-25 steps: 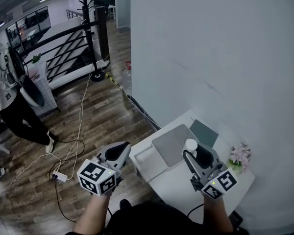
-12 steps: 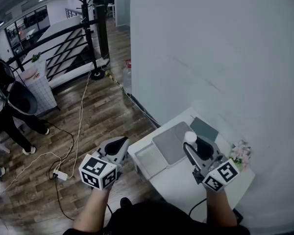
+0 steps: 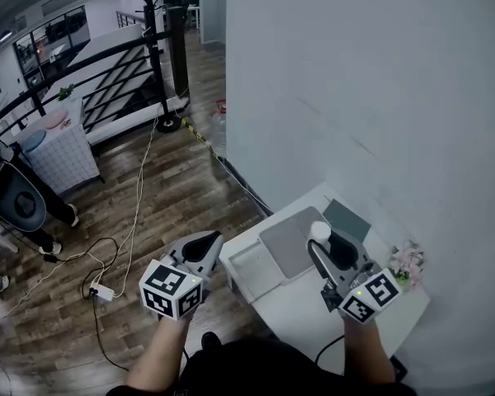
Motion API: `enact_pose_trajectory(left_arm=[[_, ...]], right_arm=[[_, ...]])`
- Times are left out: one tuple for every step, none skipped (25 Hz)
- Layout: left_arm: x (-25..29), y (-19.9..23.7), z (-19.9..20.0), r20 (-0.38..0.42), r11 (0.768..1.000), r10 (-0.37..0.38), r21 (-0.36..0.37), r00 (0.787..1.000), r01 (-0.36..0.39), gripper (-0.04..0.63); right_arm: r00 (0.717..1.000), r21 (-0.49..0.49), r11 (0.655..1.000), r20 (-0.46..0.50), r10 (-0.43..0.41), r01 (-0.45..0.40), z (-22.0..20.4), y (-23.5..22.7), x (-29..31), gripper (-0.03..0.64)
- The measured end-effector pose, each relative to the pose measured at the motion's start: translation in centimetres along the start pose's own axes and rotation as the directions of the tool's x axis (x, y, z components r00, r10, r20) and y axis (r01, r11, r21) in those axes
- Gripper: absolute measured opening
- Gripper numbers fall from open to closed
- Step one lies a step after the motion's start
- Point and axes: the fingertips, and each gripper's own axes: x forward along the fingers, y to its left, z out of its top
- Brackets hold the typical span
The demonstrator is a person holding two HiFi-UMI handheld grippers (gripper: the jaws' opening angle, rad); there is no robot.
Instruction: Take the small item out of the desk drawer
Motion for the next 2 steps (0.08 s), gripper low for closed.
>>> enact_pose_trajectory(left_arm=[[-0.03, 0.08, -0.14, -0.002, 1.000, 0.001, -0.003, 1.000, -0.001, 0.012], [-0.06, 0.16, -0.27, -0.004, 1.000, 0.003, -0.006, 1.000, -0.003, 0.012]], right_arm=[[1.000, 0.002, 1.000, 0.001, 0.001, -0.001, 0.00, -0.02, 0.05, 0.156], [1.000, 0.003, 1.000, 0.002, 0.001, -0.002, 0.00, -0.04, 0.11, 0.156]])
